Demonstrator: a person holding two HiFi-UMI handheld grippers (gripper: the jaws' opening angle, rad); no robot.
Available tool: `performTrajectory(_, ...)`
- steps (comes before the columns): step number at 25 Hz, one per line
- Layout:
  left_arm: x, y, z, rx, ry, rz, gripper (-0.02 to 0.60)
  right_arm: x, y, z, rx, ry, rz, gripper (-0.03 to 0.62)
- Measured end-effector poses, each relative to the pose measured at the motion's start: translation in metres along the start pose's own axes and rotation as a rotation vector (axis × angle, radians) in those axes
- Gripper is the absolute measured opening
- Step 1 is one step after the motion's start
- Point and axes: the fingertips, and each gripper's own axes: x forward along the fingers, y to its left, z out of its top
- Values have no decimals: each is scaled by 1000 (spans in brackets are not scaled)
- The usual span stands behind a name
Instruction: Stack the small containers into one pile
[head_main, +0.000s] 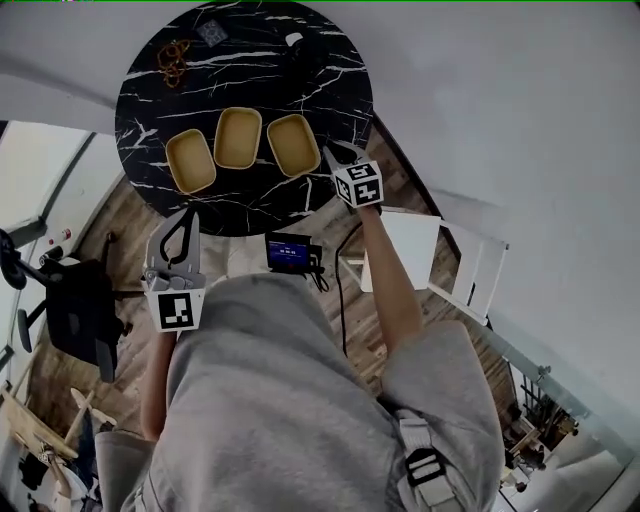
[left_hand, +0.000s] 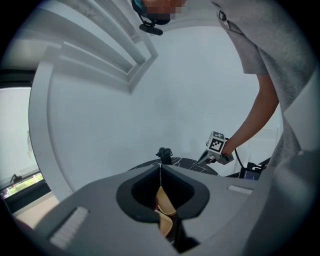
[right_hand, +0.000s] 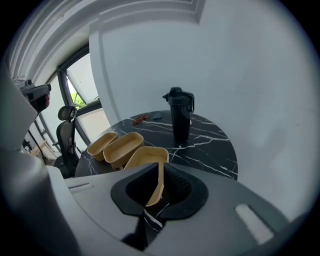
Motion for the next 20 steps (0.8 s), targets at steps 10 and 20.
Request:
performTrajectory(10,1,4,-12,-23,-1,27,5,53,-10,-42,76,176,16,117)
performTrajectory(20,9,7,-13,-27,20,20,5,75,-7,-66,124,272,34,109)
